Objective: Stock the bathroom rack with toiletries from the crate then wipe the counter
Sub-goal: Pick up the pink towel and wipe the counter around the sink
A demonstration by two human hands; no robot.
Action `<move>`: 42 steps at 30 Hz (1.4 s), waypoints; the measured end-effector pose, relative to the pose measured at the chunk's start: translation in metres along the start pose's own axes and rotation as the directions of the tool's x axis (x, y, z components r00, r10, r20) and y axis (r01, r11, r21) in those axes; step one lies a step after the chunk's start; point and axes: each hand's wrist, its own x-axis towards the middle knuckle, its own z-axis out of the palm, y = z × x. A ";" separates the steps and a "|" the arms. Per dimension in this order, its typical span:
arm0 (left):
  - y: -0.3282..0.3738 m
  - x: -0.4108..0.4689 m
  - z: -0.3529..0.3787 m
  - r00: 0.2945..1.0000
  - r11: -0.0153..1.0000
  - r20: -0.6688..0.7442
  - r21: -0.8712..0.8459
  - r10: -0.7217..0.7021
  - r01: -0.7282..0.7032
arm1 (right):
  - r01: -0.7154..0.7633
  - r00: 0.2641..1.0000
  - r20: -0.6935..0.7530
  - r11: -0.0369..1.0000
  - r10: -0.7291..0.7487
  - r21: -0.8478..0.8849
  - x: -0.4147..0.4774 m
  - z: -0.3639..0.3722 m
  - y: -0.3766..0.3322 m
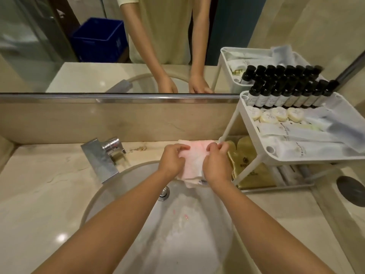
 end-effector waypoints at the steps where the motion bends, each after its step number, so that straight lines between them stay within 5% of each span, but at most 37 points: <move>1: -0.001 0.006 0.004 1.000 1.000 -0.009 0.004 -0.005 0.005 | 0.014 1.000 0.005 0.999 -0.014 -0.037 0.007 0.005 0.002; 5: -0.013 0.029 0.013 0.999 0.994 -0.044 0.107 0.004 0.001 | 0.133 0.990 -0.013 0.959 -0.141 -0.251 0.028 0.024 0.009; 9: -0.028 0.042 0.017 0.999 0.971 -0.047 0.237 -0.025 0.036 | 0.304 0.952 0.174 0.838 -0.252 -0.453 0.030 0.046 0.016; 15: -0.038 0.043 0.017 0.993 0.938 -0.115 0.340 -0.034 0.071 | 0.250 0.902 0.414 0.931 -0.123 -0.266 0.034 0.067 0.018; 23: -0.059 0.021 -0.014 0.954 0.938 -0.288 0.298 -0.088 0.176 | 0.375 0.858 0.443 0.906 -0.259 -0.197 0.032 0.086 -0.017; 42: -0.115 -0.062 -0.069 0.727 0.922 -0.572 -0.167 -0.380 0.350 | 0.658 0.661 0.544 0.748 -0.517 -0.088 0.000 0.130 -0.120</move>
